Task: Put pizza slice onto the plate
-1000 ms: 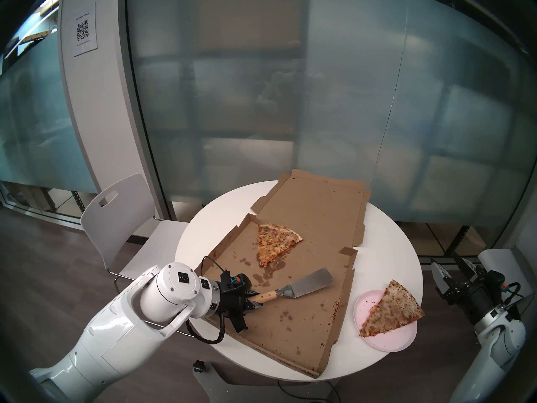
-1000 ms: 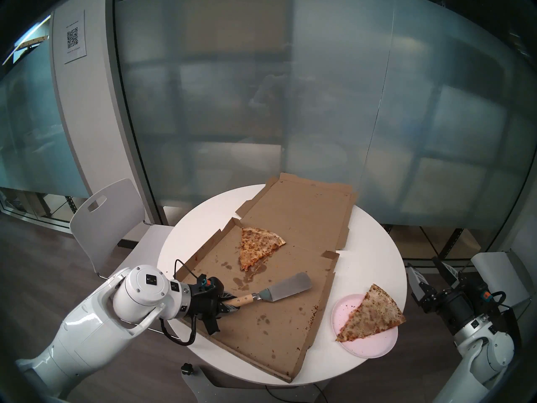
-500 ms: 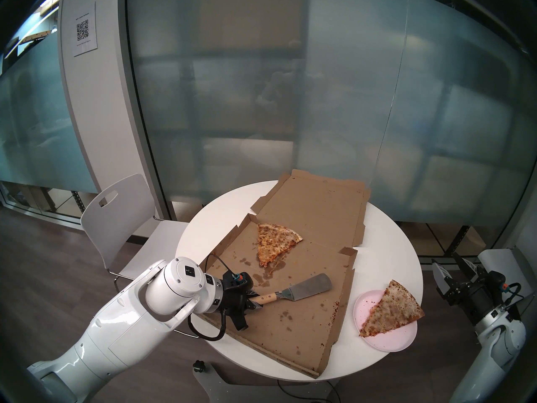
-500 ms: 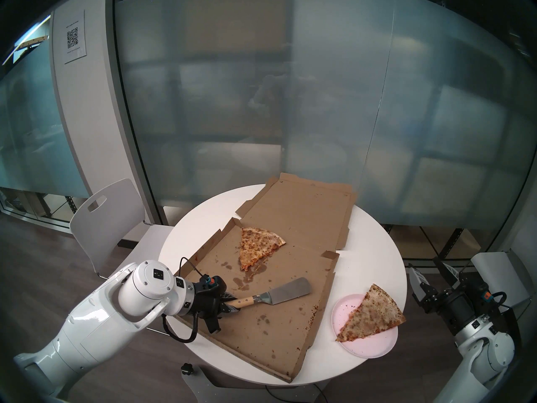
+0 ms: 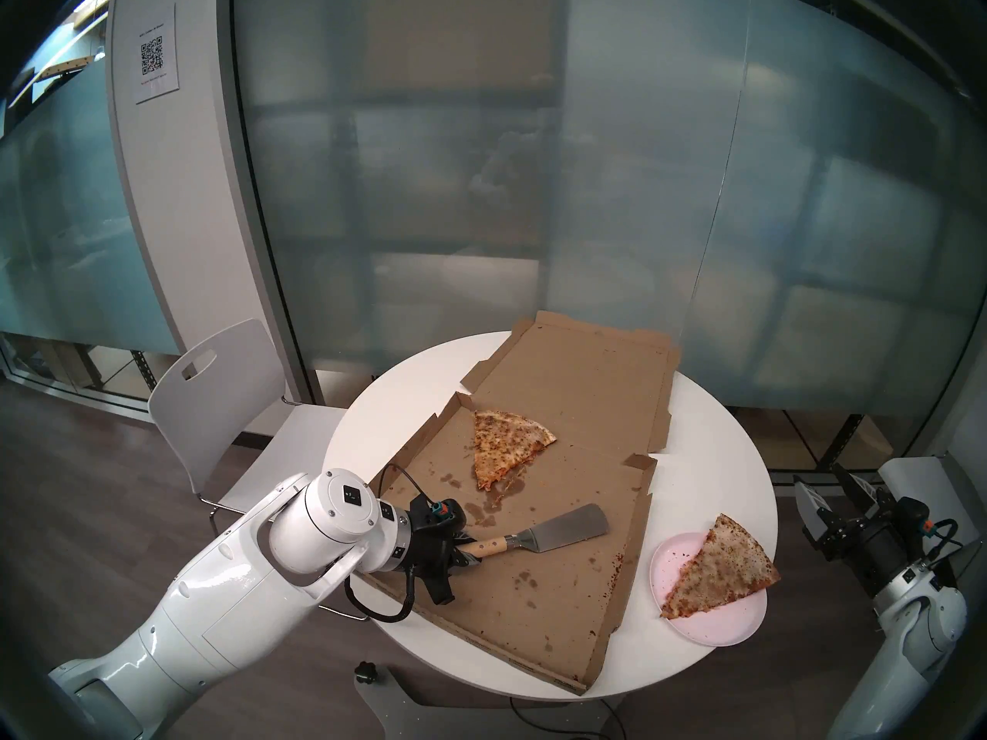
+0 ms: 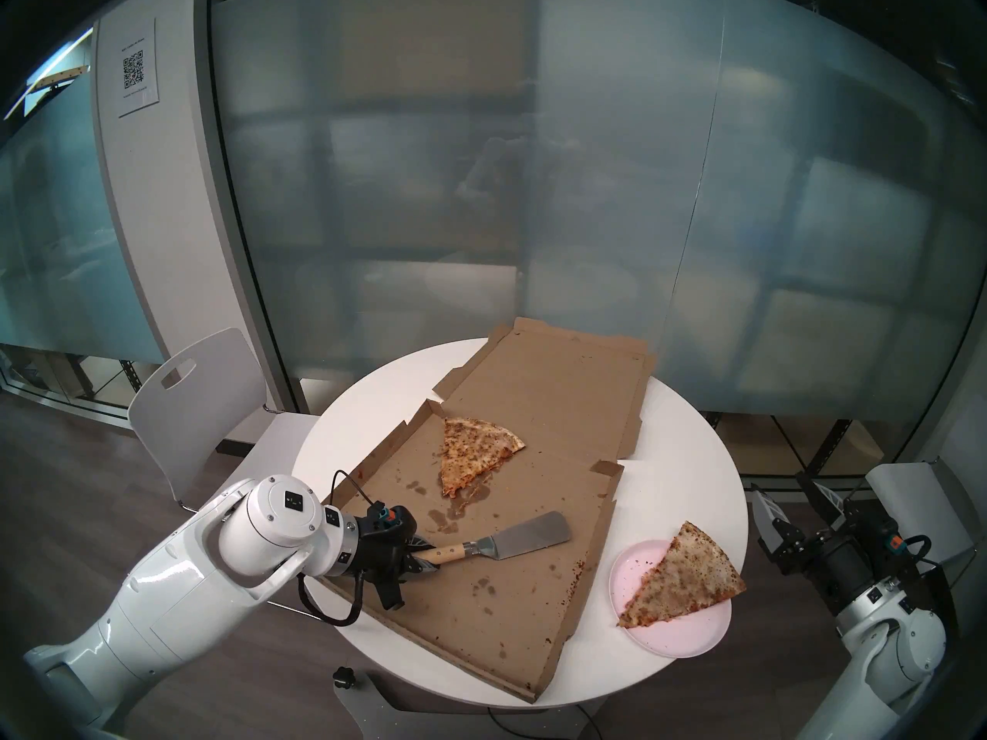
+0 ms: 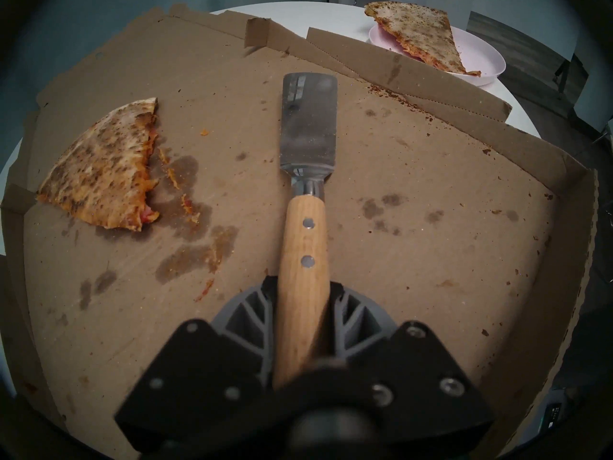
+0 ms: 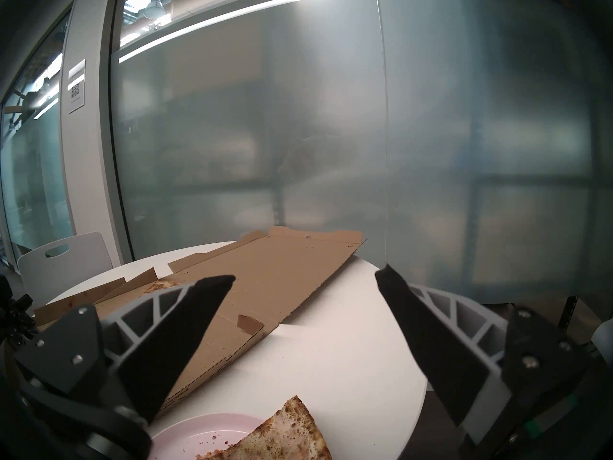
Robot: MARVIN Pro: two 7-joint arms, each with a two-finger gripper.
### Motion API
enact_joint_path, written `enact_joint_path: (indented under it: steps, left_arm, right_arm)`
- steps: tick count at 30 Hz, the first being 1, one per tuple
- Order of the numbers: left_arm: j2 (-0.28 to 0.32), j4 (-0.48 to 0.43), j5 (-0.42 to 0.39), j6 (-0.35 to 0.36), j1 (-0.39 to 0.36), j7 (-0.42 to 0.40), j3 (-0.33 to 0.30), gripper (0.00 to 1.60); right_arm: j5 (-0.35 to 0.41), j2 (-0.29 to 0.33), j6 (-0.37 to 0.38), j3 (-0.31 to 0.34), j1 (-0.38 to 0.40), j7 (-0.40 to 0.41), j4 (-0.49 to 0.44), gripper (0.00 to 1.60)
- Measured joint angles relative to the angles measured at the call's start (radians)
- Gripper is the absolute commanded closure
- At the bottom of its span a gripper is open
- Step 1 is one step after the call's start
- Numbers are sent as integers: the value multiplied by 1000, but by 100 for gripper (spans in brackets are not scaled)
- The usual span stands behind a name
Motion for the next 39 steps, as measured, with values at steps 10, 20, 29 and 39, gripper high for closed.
enact_joint_path:
  steps: [10,20,29,39]
  left_arm:
    - [0,11,6,0,-7,-22,2,113]
    - [0,10,3,4,-11,-42,-3,83]
    - [3,-11,-7,14,3,-47,-20,43]
    - [22,-22,-20,15,31,-58,-37,36]
  right_arm:
    - [-2,0,0,1,3,0,3,0]
    - [-5,1,1,1,8,0,6,0]
    - [-6,2,1,-1,11,0,7,0]
    - [-7,3,2,-2,14,0,8,0]
